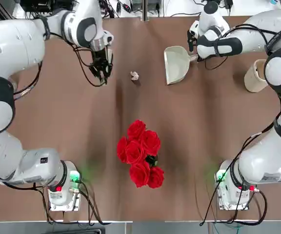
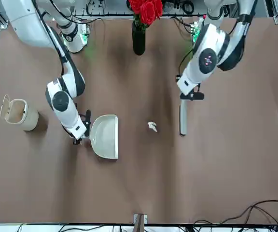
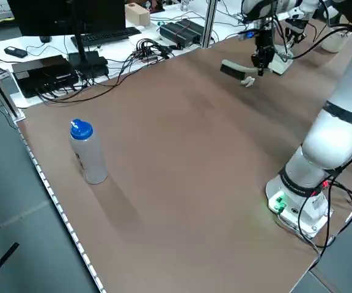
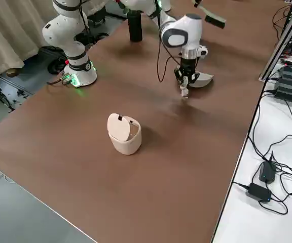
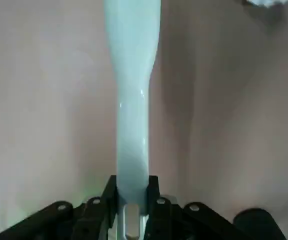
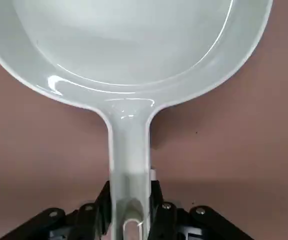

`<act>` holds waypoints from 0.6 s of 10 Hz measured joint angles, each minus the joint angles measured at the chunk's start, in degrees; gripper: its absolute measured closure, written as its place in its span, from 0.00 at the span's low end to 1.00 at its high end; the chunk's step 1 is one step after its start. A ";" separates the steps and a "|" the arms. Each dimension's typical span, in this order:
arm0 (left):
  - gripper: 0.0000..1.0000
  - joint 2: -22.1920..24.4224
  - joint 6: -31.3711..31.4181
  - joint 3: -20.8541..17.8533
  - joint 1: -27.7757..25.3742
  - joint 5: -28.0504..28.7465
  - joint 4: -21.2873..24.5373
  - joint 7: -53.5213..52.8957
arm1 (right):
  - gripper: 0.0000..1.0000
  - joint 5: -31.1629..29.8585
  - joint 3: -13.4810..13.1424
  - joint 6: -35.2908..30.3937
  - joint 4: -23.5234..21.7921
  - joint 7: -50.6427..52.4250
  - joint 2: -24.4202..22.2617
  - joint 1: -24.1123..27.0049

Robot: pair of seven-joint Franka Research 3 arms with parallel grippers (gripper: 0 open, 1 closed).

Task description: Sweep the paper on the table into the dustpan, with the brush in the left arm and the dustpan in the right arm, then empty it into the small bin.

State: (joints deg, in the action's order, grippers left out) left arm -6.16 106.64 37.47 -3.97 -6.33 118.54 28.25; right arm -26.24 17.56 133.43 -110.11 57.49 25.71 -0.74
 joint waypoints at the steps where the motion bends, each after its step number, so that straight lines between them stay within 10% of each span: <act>1: 0.73 -1.20 0.02 0.10 1.82 0.00 -0.78 1.09 | 0.67 -1.69 1.32 -2.92 0.90 -2.20 -0.30 -0.12; 6: 0.73 -10.24 2.91 0.10 7.38 4.68 -2.66 9.07 | 0.67 -4.19 4.71 -6.13 1.99 -9.40 1.14 -1.88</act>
State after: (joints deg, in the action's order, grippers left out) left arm -16.40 109.56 37.57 3.41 -1.65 115.88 37.31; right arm -30.43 22.27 127.30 -108.12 48.09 26.85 -2.63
